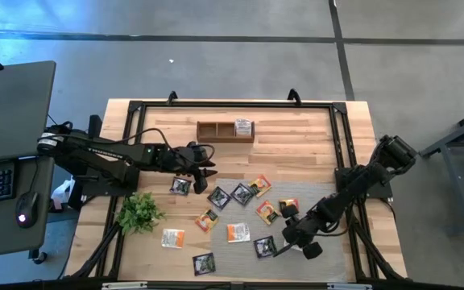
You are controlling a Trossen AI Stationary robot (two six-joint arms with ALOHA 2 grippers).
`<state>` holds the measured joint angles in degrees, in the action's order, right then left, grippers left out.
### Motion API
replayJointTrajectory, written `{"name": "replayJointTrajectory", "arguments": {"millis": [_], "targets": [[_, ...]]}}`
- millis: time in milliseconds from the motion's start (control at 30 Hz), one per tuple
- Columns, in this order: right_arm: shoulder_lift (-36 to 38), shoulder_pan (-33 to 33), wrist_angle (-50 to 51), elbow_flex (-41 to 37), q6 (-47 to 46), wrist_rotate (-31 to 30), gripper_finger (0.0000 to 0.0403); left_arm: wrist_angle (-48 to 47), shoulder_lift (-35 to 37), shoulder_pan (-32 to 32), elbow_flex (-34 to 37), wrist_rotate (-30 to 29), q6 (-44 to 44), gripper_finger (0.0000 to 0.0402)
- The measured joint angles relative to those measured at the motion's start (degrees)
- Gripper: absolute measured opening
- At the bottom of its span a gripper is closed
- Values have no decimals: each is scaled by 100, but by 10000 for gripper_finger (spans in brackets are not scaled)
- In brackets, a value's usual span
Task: Pick & Place Tea
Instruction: Put the white tea bag into the right section of the wooden organizer
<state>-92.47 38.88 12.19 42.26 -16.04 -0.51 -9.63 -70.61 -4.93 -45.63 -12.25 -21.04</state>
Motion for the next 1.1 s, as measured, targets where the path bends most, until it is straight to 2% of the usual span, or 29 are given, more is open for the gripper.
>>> {"name": "replayJointTrajectory", "arguments": {"millis": [167, 300, 567, 767, 867, 967, 1100], "targets": [[133, -69, 6, 27, 196, -23, 186, -52, -2, 2, 0, -20, 119, 131], [328, -75, 22, 121, 531, -82, 190, -50, -2, 4, 0, -29, 123, 131], [275, -97, 896, 87, 339, -772, 189, -41, -4, 2, 0, -32, -22, 131], [31, -314, 213, -95, 215, -356, 189, -46, -4, 2, -2, -33, -26, 131], [-77, -339, 105, -92, 203, -356, 188, -58, -4, 2, -2, -37, -23, 131], [-131, -339, 154, -94, 211, -363, 178, -90, -4, 2, -7, -46, -14, 131], [-133, -341, 149, -96, 200, -292, 133, -82, -4, 2, -7, -48, 6, 131]]}}
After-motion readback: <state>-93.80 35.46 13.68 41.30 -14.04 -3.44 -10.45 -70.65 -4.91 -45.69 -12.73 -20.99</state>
